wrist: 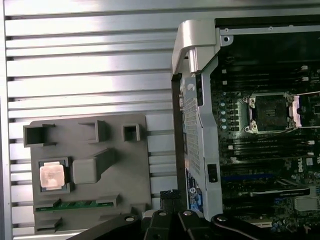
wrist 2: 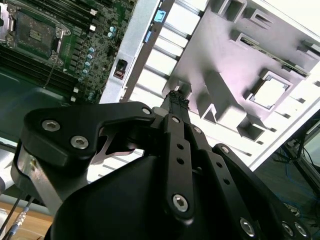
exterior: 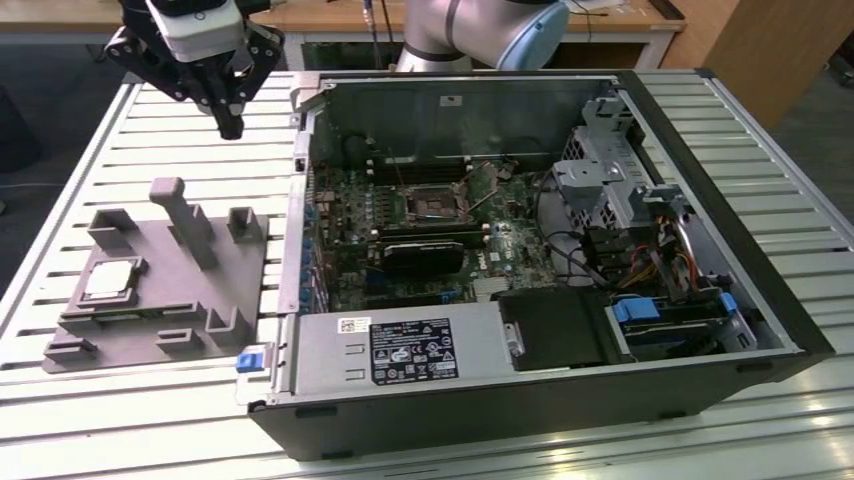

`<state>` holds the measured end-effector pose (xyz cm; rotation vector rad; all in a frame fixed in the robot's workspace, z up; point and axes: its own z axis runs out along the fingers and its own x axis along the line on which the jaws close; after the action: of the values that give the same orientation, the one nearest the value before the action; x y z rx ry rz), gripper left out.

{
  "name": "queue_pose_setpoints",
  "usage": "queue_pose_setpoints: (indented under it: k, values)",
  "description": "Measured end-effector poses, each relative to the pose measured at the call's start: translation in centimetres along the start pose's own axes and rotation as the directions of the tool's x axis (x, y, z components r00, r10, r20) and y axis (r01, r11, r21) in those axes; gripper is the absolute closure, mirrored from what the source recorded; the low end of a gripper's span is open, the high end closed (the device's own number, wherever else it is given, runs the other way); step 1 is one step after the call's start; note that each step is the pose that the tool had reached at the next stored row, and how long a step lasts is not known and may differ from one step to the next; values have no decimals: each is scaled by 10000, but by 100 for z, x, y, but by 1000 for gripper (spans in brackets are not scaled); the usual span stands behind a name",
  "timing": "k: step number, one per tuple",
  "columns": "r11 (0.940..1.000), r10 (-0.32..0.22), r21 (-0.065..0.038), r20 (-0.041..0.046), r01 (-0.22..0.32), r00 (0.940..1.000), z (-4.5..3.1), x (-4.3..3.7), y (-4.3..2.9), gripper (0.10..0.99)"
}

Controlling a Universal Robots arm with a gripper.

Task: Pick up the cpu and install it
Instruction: 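Reach for the cpu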

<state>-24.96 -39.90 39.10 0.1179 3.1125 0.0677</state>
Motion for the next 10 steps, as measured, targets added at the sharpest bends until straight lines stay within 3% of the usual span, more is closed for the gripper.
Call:
queue_pose_setpoints:
  k: [10]
  values:
    - [10000, 0, 1, 0, 0, 10000, -1, 76, -6, 980]
